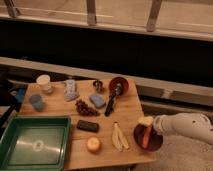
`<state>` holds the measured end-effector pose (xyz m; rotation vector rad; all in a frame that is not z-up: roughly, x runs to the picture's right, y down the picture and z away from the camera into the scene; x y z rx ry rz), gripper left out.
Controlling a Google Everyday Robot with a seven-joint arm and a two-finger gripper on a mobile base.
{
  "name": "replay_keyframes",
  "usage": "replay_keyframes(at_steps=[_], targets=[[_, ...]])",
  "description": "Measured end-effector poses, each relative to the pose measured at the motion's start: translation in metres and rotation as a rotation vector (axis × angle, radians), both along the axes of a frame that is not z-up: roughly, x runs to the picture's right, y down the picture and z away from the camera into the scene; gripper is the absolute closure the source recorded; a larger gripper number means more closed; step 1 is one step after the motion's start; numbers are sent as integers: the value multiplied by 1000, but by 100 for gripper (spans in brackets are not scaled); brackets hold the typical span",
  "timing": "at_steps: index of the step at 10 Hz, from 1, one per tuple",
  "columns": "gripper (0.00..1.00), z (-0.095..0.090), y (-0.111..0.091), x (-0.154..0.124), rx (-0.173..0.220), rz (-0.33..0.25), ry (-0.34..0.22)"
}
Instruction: Place pepper in purple bowl
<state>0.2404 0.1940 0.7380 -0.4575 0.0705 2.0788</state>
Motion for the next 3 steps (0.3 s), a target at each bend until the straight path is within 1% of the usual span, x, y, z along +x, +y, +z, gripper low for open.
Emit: replay_keyframes(at_steps=[1,2,3], targets=[[20,-7,-4,-4,19,-6,-3],[20,-10,-7,-5,30,-7,-2],[20,-10,-7,-6,28,-6,-3]])
